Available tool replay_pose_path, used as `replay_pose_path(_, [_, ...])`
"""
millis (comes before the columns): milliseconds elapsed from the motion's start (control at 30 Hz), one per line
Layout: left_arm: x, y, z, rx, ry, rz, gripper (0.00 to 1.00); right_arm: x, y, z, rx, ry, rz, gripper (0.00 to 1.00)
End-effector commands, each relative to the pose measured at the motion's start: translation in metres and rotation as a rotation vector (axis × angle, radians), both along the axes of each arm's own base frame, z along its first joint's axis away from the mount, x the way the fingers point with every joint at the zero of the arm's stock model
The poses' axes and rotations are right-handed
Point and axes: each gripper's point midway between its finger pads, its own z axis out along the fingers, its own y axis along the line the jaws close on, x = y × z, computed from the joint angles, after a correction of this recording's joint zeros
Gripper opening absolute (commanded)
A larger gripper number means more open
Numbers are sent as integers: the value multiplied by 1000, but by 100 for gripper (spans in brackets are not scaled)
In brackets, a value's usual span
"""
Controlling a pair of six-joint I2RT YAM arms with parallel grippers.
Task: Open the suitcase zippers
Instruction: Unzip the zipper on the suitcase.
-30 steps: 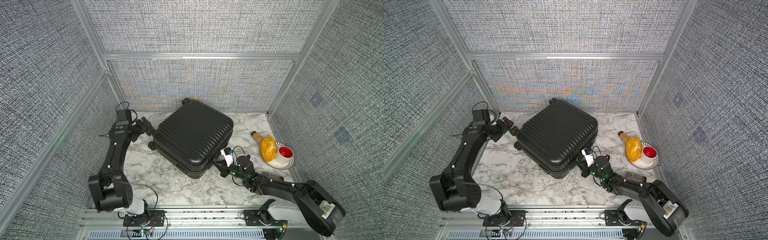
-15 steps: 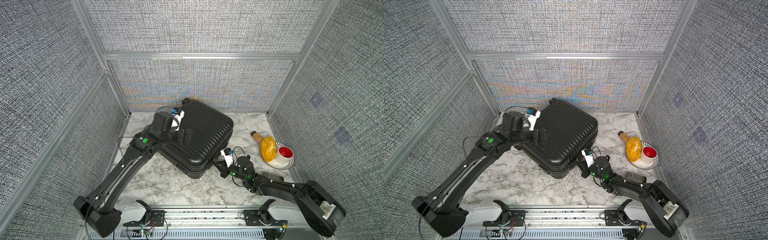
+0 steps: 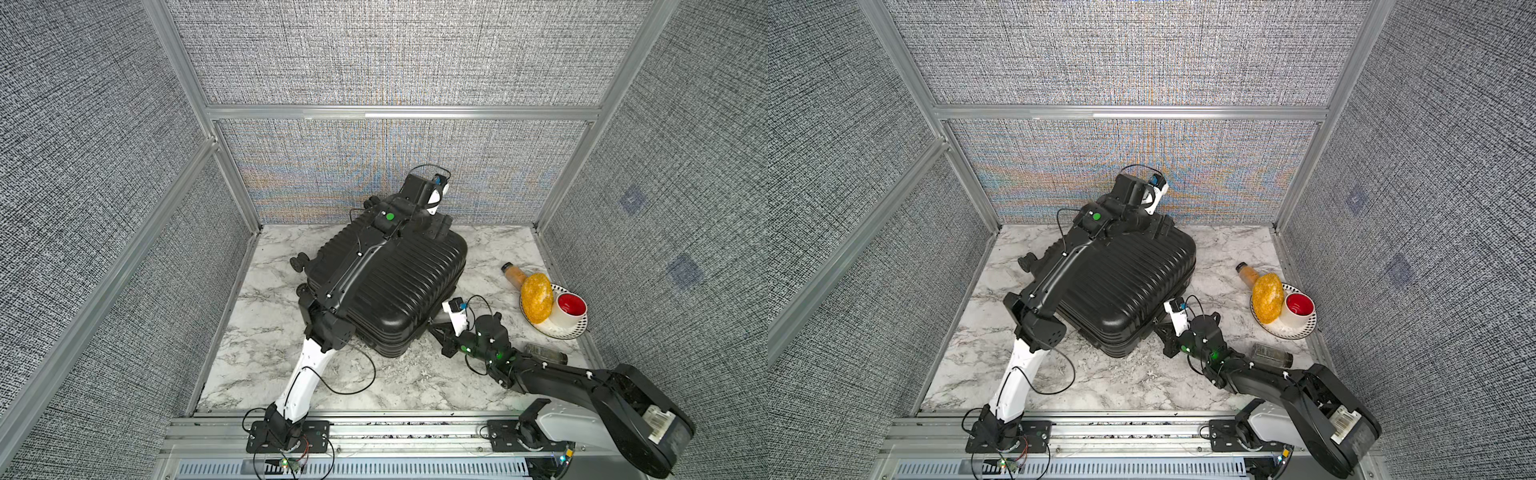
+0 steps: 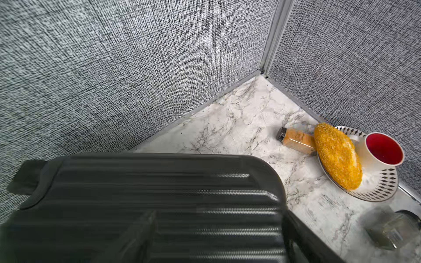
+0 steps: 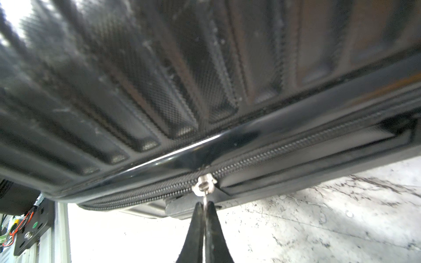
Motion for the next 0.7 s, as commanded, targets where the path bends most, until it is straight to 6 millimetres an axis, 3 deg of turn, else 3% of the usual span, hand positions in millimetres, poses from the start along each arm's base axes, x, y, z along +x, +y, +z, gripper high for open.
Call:
replay_pose_path(0, [4,-9,-26,-19,59,0,86,-1,2,0,-5,11,8,0])
replay_pose_path(267, [-6,-25,-67,57,105,-43,85,-1,2,0,-15,10,-2,0])
replay_pose_path(500, [-28,-19,-95,148,156,-111,77,10,-23,-6,-44,10,-117,0])
replay_pose_path(667, [-43,-17,-111,183,192,-155,75,32,-45,-10,-58,14,-186,0])
